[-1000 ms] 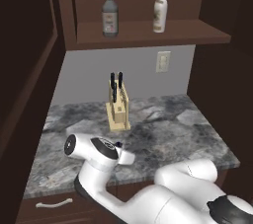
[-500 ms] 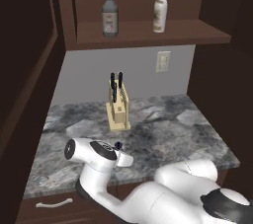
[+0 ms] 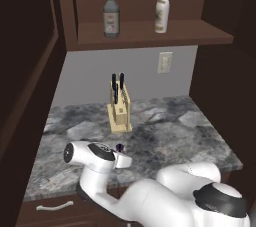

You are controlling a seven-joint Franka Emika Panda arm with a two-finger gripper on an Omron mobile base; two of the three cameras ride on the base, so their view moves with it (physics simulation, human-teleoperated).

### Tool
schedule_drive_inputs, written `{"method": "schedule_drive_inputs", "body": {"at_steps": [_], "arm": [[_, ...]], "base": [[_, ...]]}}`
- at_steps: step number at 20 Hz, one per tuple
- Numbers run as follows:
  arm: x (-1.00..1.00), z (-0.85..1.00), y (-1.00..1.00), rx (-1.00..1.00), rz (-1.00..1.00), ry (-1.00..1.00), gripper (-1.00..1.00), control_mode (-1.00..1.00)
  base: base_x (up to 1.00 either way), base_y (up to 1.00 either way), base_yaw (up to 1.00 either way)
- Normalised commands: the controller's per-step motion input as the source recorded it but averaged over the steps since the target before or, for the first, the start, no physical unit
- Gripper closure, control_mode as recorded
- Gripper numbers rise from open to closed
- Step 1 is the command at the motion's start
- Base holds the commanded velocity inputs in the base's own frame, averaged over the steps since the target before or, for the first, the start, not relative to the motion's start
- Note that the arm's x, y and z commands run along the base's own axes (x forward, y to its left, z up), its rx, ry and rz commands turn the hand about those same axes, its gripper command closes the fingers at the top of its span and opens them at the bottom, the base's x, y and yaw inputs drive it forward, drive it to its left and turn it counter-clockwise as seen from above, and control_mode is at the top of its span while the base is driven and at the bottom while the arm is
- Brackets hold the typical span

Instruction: Sort all alcoholic drinks to one cabinet, and non-alcoholic drinks to the other.

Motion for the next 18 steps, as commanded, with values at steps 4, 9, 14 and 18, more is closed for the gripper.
{"method": "schedule_drive_inputs", "body": {"at_steps": [4, 9, 14, 18], "arm": [[0.18, -0.11, 0.13, -0.04, 0.0, 0.0, -1.0, -1.0], [0.15, -0.03, 0.03, -0.05, -0.01, 0.0, -1.0, -1.0], [0.13, 0.0, 0.0, -0.04, -0.04, 0.02, -1.0, -1.0], [0.1, 0.0, 0.0, -0.03, -0.02, 0.01, -1.0, -1.0]], "base": [[0.0, 0.0, 0.0], [0.0, 0.0, 0.0], [0.0, 0.0, 0.0], [0.0, 0.0, 0.0]]}}
